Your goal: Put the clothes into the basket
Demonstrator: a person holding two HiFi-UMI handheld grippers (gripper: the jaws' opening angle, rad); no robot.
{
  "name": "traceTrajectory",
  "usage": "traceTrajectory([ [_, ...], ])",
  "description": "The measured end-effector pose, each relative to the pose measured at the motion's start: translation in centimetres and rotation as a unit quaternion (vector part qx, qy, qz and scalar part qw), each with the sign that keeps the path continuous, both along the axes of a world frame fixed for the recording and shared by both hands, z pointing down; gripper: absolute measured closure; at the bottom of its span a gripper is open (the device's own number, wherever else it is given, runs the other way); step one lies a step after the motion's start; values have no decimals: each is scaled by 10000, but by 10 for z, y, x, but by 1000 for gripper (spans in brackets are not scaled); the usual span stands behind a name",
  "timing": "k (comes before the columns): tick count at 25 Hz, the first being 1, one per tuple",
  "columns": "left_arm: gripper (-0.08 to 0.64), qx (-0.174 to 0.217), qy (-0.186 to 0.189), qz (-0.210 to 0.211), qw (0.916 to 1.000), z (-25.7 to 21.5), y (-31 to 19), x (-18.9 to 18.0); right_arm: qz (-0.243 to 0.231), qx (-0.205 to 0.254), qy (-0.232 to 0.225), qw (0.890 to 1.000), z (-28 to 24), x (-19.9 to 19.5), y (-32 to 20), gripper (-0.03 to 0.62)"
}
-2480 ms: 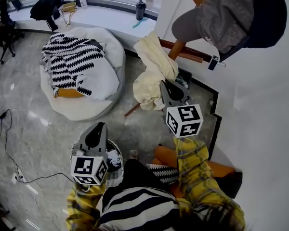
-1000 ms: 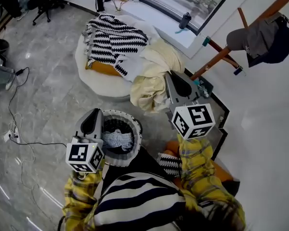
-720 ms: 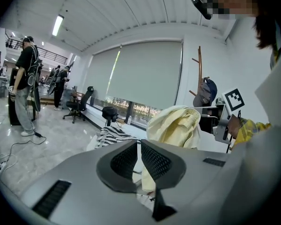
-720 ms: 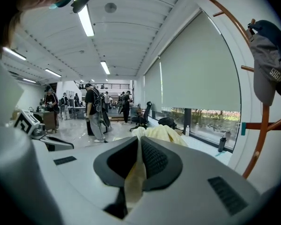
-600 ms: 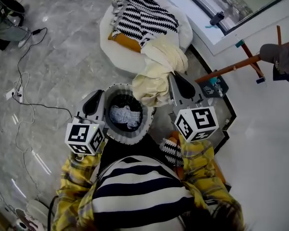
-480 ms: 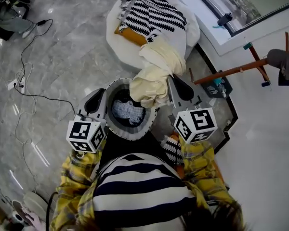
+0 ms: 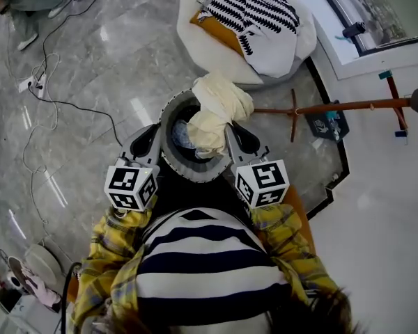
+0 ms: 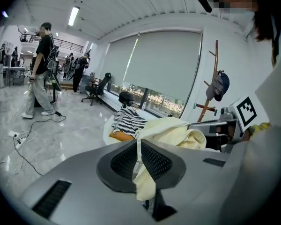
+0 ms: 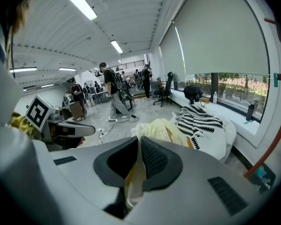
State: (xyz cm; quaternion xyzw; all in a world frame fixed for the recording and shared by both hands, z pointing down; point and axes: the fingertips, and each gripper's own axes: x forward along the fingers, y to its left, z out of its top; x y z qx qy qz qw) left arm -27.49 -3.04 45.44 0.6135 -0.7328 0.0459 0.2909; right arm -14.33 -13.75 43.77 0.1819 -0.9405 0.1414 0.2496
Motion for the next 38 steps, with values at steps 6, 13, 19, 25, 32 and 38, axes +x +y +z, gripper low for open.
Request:
traceTrajectory([
  [6, 522, -263, -40, 24, 9996, 24, 13, 10, -259, -337, 553, 9976, 58, 7, 30, 548],
  [13, 522, -503, 74, 50, 9987, 46, 23, 20, -418, -701, 920, 9924, 98, 13, 54, 546],
  [19, 522, -473, 68, 42, 9989, 46, 19, 18, -387, -758, 735, 9937, 90, 9, 50, 546],
  [25, 522, -388, 38, 24, 9992, 38, 14, 15, -288, -737, 654, 9947, 84, 10, 43, 546],
  [32, 522, -190, 2, -3, 9998, 21, 6, 10, -291, -684, 568, 9956, 69, 9, 37, 547],
  [38, 522, -114, 17, 27, 9999, 12, 2, 12, -221, -667, 479, 9964, 54, 14, 32, 548],
])
